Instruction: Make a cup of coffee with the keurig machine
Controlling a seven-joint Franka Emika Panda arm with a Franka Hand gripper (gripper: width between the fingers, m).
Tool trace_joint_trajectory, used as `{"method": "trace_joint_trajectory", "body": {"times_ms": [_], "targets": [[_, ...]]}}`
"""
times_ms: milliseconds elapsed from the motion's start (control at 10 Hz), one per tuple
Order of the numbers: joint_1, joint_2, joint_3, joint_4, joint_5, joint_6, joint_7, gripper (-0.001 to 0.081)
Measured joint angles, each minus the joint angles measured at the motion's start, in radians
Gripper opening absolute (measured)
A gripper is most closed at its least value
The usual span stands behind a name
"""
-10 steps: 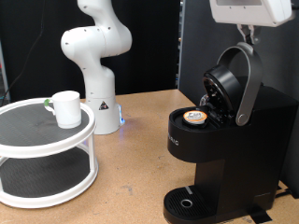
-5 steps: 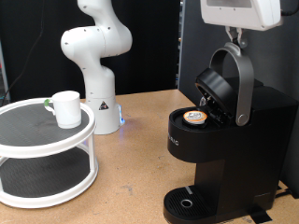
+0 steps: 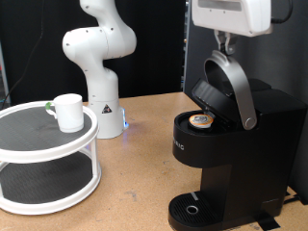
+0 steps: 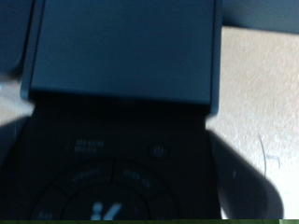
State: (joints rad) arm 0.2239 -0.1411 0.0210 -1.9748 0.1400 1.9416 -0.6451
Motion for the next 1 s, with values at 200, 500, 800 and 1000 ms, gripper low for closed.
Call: {"method": "trace_joint_trajectory", "body": {"times_ms": [200, 500, 800, 1000], "targets": [[-0.016, 0.000, -0.014, -0.016, -0.039, -0.005, -0.015, 0.0004], [-0.038, 0.000, -0.027, -0.048, -0.072, 0.005, -0.025, 0.0004], [-0.052, 0.006, -0.042, -0.102, -0.097, 0.045, -0.038, 0.0004], [-0.057, 0.014, -0.047, -0.161, -0.099, 0.110, -0.049, 0.0004]]}}
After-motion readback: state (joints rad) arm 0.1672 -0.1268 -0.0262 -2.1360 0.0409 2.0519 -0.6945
